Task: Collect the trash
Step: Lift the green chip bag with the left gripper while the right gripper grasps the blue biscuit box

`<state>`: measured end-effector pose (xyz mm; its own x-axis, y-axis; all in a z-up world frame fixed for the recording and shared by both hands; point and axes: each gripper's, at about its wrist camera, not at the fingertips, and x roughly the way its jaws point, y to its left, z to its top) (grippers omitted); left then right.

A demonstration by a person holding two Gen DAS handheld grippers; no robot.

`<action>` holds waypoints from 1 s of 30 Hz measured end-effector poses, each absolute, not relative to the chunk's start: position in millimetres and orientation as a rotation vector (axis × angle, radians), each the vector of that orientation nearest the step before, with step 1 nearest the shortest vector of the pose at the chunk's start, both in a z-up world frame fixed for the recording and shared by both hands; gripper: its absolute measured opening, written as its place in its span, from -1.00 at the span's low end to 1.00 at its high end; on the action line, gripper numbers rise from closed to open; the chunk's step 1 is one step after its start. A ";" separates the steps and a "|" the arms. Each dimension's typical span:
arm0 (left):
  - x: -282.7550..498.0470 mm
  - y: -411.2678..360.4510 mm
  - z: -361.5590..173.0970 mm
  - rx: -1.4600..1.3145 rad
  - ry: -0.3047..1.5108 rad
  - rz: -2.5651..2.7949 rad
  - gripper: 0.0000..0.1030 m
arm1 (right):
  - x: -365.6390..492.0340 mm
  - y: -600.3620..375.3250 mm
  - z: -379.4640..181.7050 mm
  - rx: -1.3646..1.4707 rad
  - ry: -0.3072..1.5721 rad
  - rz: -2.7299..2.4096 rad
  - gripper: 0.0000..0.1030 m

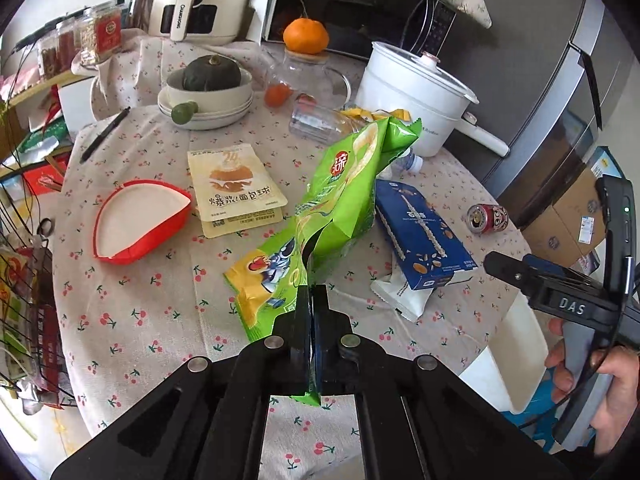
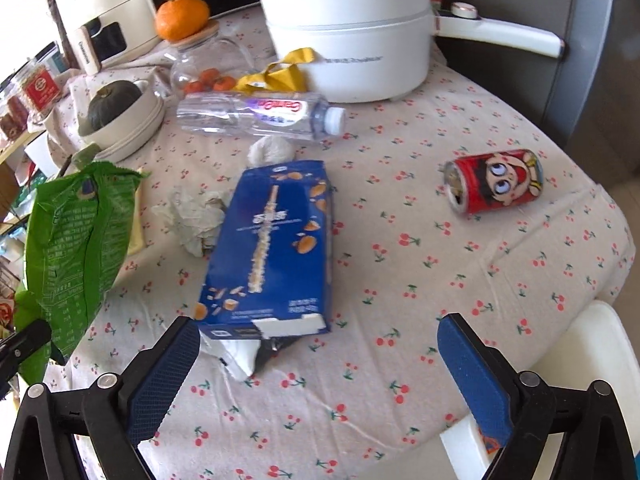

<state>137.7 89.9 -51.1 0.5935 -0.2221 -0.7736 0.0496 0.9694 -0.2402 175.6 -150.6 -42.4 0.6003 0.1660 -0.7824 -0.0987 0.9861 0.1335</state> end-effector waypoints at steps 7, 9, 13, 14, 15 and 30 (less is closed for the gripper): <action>133.7 111.6 -58.0 -0.233 0.952 -0.142 -1.00 | 195.6 -105.4 -67.2 -0.082 0.933 0.107 0.99; 134.5 114.6 -58.5 -0.242 0.952 -0.142 -1.00 | 201.9 -104.4 -75.2 -0.074 0.945 0.079 0.99; 134.8 114.5 -58.5 -0.244 0.954 -0.153 -1.00 | 211.2 -101.5 -84.7 -0.087 0.952 0.065 0.99; 135.0 114.1 -58.6 -0.241 0.955 -0.155 -1.00 | 212.8 -100.5 -87.1 -0.093 0.955 0.062 0.99; 135.3 113.7 -58.7 -0.238 0.955 -0.155 -1.00 | 214.5 -99.9 -89.3 -0.100 0.957 0.060 0.99; 129.9 105.9 -49.4 -0.252 0.935 -0.185 -1.00 | 202.8 -116.9 -68.5 -0.052 0.888 0.122 0.79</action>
<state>129.9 105.9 -49.4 0.5812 -0.2651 -0.7694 0.0480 0.9550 -0.2928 202.8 -116.9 -68.5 0.6249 0.0850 -0.7760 -0.1279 0.9918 0.0056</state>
